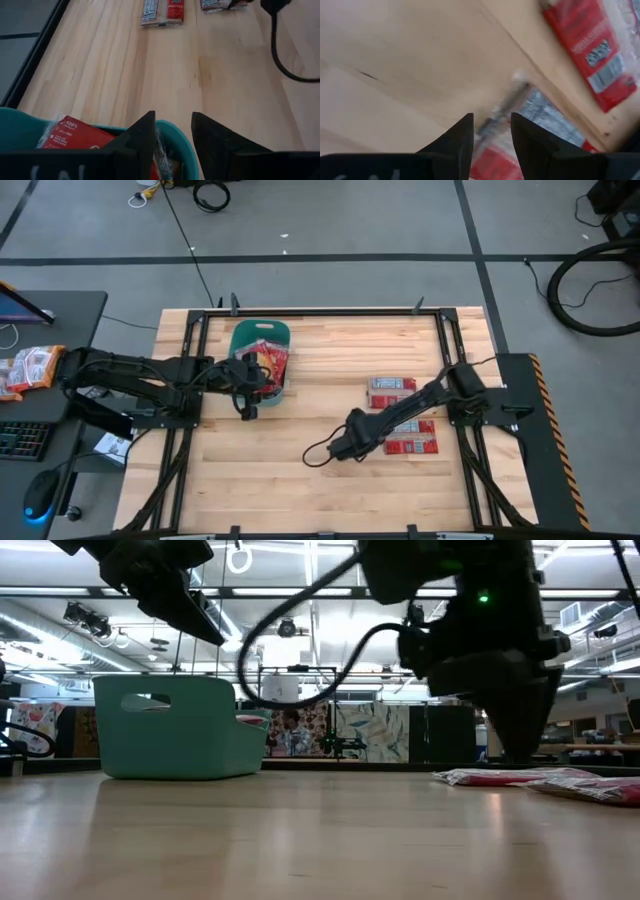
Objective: Sort popcorn bags into baskets
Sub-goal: Put the red popcorn bag into the green bin
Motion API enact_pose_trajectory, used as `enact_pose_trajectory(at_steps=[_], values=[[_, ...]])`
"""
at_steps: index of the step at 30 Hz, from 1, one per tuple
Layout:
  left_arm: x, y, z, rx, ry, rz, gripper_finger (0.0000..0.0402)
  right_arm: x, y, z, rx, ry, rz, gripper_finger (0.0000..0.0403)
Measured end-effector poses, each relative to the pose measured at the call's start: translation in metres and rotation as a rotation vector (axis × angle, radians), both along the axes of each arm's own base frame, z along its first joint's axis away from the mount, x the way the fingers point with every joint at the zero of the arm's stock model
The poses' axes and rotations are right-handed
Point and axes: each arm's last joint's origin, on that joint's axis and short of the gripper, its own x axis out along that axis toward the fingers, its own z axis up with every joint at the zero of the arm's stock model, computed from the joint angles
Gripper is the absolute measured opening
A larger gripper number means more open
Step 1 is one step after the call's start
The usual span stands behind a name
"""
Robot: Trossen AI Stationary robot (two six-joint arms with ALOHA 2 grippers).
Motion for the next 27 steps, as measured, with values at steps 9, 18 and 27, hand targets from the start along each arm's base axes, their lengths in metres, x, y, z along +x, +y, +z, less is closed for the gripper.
enact_pose_trajectory(at_steps=[9, 18, 27], values=[[0.000, 0.000, -0.001, 0.010, 0.010, -0.008, 0.0132, 0.014, 0.008, -0.020, -0.031, 0.054, -0.044, 0.0135], [-0.002, 0.000, -0.002, 0.010, 0.033, -0.007, 0.0132, 0.002, 0.011, -0.021, -0.134, 0.141, -0.090, 0.0135], [-0.002, 0.000, -0.002, 0.009, 0.034, -0.007, 0.0132, 0.004, 0.015, -0.023, -0.118, 0.103, -0.084, 0.0135]])
